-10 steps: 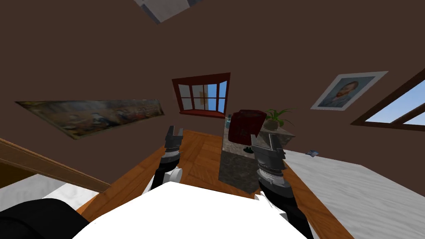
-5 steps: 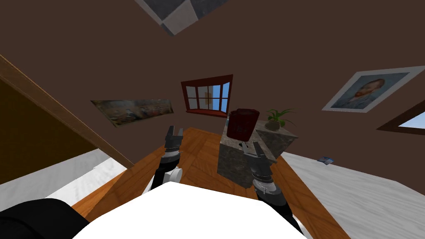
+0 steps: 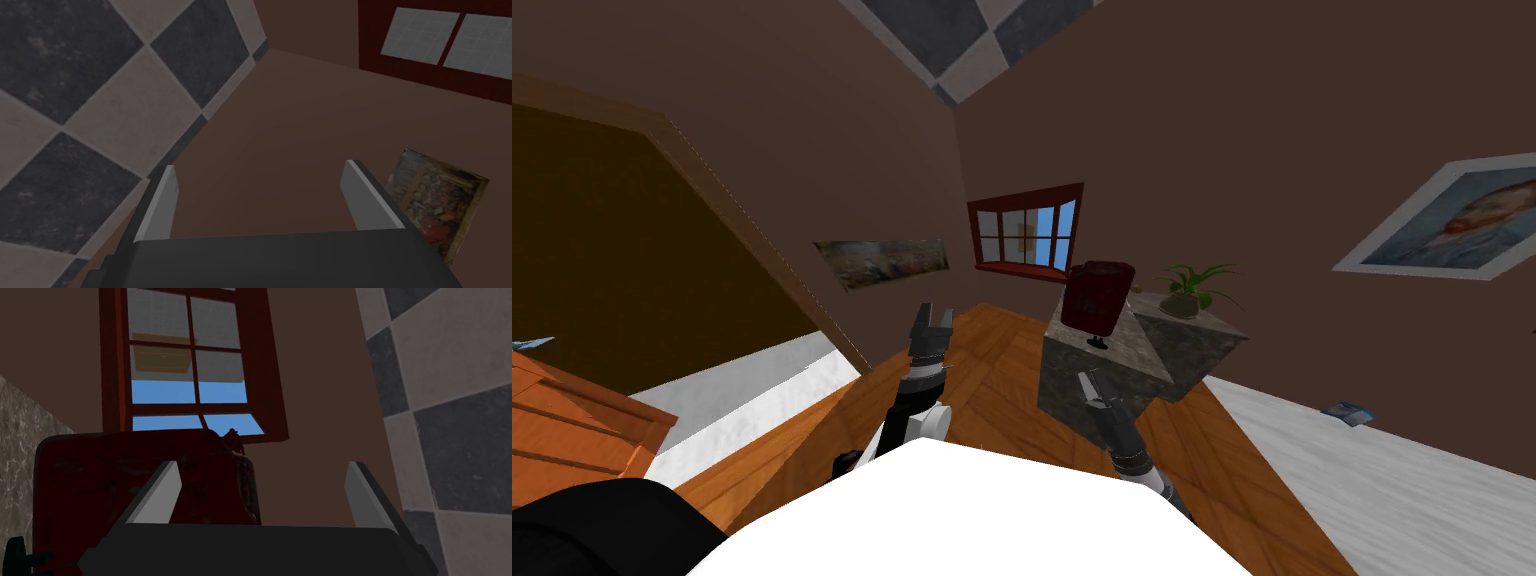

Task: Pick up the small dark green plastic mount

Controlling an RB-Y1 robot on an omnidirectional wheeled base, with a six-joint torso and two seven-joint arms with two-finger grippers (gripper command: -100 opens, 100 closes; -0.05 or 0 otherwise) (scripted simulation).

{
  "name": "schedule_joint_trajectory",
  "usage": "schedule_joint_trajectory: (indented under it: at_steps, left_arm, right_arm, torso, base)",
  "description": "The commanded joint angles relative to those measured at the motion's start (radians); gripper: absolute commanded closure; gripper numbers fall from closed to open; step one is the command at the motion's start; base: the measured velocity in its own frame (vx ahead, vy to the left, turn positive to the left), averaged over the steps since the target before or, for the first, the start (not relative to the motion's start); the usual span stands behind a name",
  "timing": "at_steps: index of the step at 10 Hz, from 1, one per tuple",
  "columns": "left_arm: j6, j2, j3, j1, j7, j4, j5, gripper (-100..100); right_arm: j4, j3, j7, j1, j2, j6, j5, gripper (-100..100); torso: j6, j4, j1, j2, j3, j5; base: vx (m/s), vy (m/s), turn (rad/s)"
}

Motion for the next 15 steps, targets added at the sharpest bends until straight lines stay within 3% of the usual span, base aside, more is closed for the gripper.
schedule_joint_trajectory:
  at_steps: [1, 3, 4, 5, 6, 7, 8, 9, 12, 13, 14, 15]
  left_arm:
    - [0.000, 0.000, 0.000, 0.000, 0.000, 0.000, 0.000, 0]
    - [0.000, 0.000, 0.000, 0.000, 0.000, 0.000, 0.000, 0]
    - [0.000, 0.000, 0.000, 0.000, 0.000, 0.000, 0.000, 0]
    - [0.000, 0.000, 0.000, 0.000, 0.000, 0.000, 0.000, 0]
    - [0.000, 0.000, 0.000, 0.000, 0.000, 0.000, 0.000, 0]
    - [0.000, 0.000, 0.000, 0.000, 0.000, 0.000, 0.000, 0]
    - [0.000, 0.000, 0.000, 0.000, 0.000, 0.000, 0.000, 0]
    - [0.000, 0.000, 0.000, 0.000, 0.000, 0.000, 0.000, 0]
    - [0.000, 0.000, 0.000, 0.000, 0.000, 0.000, 0.000, 0]
    - [0.000, 0.000, 0.000, 0.000, 0.000, 0.000, 0.000, 0]
    - [0.000, 0.000, 0.000, 0.000, 0.000, 0.000, 0.000, 0]
    - [0.000, 0.000, 0.000, 0.000, 0.000, 0.000, 0.000, 0]
  right_arm:
    - [0.008, 0.006, -0.002, 0.024, -0.030, -0.003, 0.008, -100]
    - [0.076, 0.038, -0.003, 0.077, -0.102, -0.004, 0.045, -100]
    - [0.081, 0.038, -0.003, 0.077, -0.123, -0.004, 0.045, -100]
    - [0.109, 0.052, -0.003, 0.104, -0.164, -0.003, 0.063, -100]
    - [0.119, 0.052, -0.003, 0.104, -0.173, -0.003, 0.063, -100]
    - [0.158, 0.065, -0.002, 0.132, -0.213, -0.002, 0.081, -100]
    - [0.159, 0.065, -0.002, 0.132, -0.226, -0.002, 0.081, -100]
    - [0.191, 0.076, -0.001, 0.160, -0.263, 0.000, 0.097, -100]
    - [0.240, 0.085, 0.002, 0.187, -0.338, 0.003, 0.113, -100]
    - [0.281, 0.093, 0.004, 0.214, -0.373, 0.007, 0.127, -100]
    - [0.281, 0.093, 0.004, 0.214, -0.397, 0.007, 0.127, -100]
    - [0.323, 0.098, 0.007, 0.240, -0.429, 0.011, 0.141, -100]
  torso:
    - [0.000, 0.000, 0.000, 0.000, 0.000, 0.000]
    - [0.000, -0.001, 0.001, -0.003, -0.002, 0.000]
    - [0.000, 0.000, 0.000, -0.001, -0.001, 0.000]
    - [0.001, 0.000, 0.000, -0.001, -0.001, 0.000]
    - [0.000, 0.000, 0.001, -0.002, -0.001, 0.000]
    - [0.000, -0.001, 0.002, -0.004, -0.002, 0.000]
    - [0.000, -0.001, 0.002, -0.005, -0.003, 0.001]
    - [0.001, -0.001, 0.002, -0.006, -0.003, 0.001]
    - [0.000, -0.001, 0.003, -0.006, -0.003, 0.001]
    - [0.000, -0.001, 0.003, -0.007, -0.004, 0.001]
    - [0.000, -0.001, 0.002, -0.007, -0.004, 0.001]
    - [0.001, -0.002, 0.003, -0.008, -0.005, 0.001]
  base:
    - [-0.089, -0.051, 0.156]
    - [-0.116, -0.068, 0.323]
    - [-0.125, -0.066, 0.106]
    - [-0.108, -0.048, 0.195]
    - [-0.080, -0.035, 0.120]
    - [-0.065, -0.032, 0.281]
    - [-0.060, -0.023, 0.103]
    - [-0.074, -0.013, 0.184]
    - [-0.065, -0.012, 0.182]
    - [-0.050, -0.014, 0.246]
    - [-0.039, -0.012, 0.131]
    - [-0.032, 0.008, 0.272]
